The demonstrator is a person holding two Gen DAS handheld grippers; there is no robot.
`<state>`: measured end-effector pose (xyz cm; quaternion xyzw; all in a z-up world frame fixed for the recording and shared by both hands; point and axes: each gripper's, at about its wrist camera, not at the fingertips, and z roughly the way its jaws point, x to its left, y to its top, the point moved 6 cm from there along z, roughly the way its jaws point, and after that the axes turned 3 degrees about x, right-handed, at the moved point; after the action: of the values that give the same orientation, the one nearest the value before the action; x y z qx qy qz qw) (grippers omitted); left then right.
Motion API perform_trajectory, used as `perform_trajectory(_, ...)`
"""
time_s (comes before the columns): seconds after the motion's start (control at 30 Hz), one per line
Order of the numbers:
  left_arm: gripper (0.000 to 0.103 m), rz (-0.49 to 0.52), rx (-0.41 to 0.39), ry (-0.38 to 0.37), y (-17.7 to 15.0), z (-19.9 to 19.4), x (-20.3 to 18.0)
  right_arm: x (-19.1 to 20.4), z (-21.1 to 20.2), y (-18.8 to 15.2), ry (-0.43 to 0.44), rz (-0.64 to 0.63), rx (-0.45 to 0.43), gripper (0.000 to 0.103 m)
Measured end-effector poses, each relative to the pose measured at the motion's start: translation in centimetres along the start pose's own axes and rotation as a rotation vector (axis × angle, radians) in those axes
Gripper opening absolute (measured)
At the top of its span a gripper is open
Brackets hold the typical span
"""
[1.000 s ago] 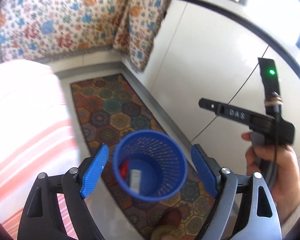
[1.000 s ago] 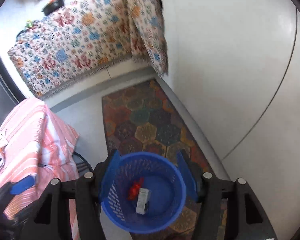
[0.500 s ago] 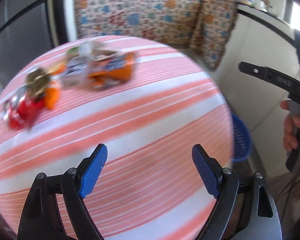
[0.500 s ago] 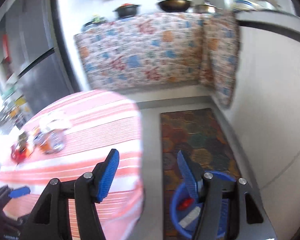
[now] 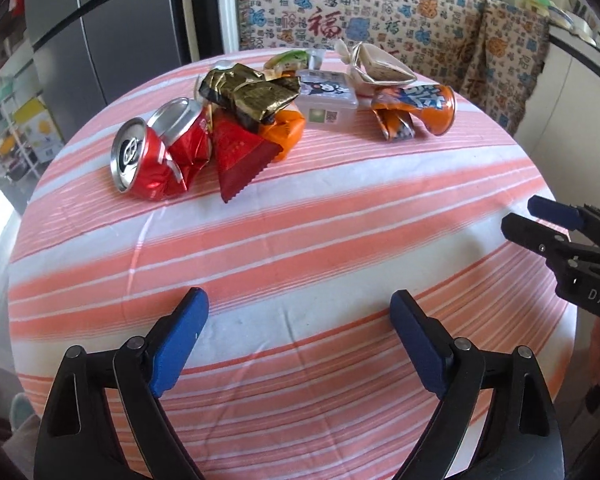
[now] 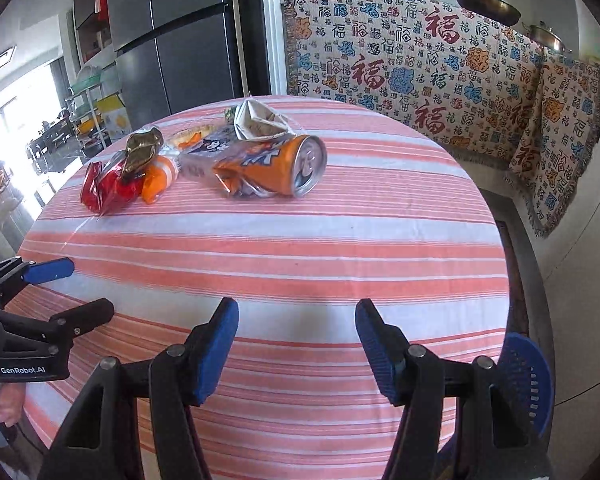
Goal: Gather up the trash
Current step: 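Move both tools back over the table toward the remaining trash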
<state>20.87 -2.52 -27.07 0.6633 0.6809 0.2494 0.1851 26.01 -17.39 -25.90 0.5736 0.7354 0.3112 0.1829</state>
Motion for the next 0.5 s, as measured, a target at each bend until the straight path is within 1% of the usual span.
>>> perform_trajectory(0.07,0.098,0.001,0.007,0.006,0.0,0.0,0.4,0.6,0.6,-0.2,0.002,-0.004,0.014,0.062)
perform_trajectory(0.2,0.1,-0.004,0.019,0.016,-0.3,0.0,1.1,1.5,1.9,-0.2,-0.005,-0.029,0.044,0.063)
perform_trajectory(0.3,0.102,-0.004,0.026,0.025,-0.4,0.0,2.0,2.0,1.8,-0.5,-0.013,-0.056,0.039,0.064)
perform_trajectory(0.43,0.103,-0.033,0.033,0.036,-0.5,0.0,4.5,2.1,1.9,-0.4,-0.001,-0.054,0.039,0.066)
perform_trajectory(0.5,0.103,-0.054,0.043,0.058,-0.4,0.0,5.9,2.2,2.0,-0.3,0.002,-0.055,0.039,0.067)
